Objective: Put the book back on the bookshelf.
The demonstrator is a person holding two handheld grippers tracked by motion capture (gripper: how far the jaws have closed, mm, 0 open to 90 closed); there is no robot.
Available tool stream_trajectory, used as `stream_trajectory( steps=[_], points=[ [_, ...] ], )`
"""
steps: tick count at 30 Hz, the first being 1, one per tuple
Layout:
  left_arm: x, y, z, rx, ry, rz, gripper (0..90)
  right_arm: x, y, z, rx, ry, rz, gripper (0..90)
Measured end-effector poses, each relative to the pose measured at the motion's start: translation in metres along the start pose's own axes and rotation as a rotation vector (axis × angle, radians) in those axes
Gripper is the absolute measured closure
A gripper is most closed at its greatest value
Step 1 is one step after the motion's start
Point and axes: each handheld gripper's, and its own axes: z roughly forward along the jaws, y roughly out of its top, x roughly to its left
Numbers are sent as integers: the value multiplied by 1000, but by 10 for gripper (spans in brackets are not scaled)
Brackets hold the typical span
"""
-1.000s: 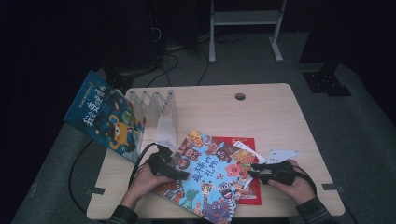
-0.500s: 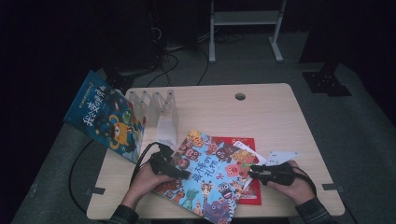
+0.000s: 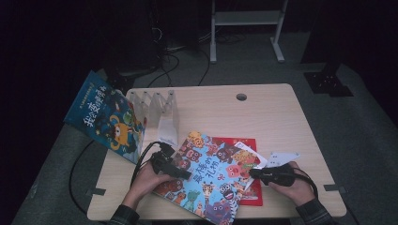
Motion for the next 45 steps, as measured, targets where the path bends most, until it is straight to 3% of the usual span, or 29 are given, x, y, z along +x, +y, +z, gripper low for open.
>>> stream_trajectory(
  steps=[7,10,13,22,27,33,37,45],
  points=[
    [-2,2,-5,-13,-14,-1,1,-1,0,0,2,3,-1,834],
    [-4,4,-13,-45,-28,4,11,-1,0,0,4,5,2,834],
    [-7,7,-22,-78,-43,16,26,-1,0,0,7,4,4,834],
    [-15,21,-36,-111,-58,52,37,-1,0,0,7,4,16,834],
    [-19,28,-40,-91,-49,70,38,0,1,0,11,-1,20,835],
    [-27,41,-50,-110,-65,98,55,1,1,-1,14,-5,18,836],
    [-32,51,-55,-97,-57,116,61,2,1,0,15,-9,17,833],
    [-39,68,-68,-90,-81,140,158,4,1,0,9,-2,22,818]
  ],
)
